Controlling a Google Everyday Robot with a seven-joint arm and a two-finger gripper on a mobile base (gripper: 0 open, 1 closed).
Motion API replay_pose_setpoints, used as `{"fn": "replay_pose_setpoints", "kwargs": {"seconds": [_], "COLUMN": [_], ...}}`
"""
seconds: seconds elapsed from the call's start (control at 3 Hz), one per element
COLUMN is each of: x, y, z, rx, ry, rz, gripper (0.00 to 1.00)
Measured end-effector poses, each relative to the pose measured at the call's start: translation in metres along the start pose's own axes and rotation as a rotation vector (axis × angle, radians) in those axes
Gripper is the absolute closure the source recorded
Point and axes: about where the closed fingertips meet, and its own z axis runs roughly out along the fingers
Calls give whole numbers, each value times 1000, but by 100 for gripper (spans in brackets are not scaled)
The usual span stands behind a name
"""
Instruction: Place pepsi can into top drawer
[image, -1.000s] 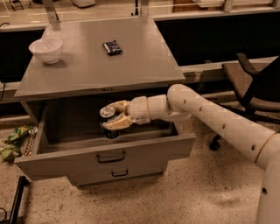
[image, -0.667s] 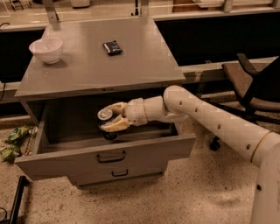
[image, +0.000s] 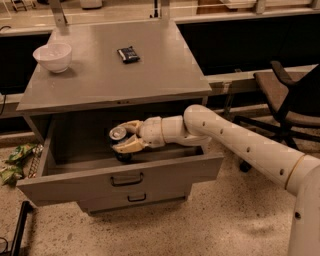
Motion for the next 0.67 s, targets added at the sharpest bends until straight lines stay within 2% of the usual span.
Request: {"fn": "replay_pose_setpoints", "kwargs": {"seconds": [0.33, 0.67], "x": [6, 15], "y": [2, 3], "z": [6, 11], "rx": [9, 18], "ry": [11, 15], "rz": [1, 13], "gripper": [30, 1]}}
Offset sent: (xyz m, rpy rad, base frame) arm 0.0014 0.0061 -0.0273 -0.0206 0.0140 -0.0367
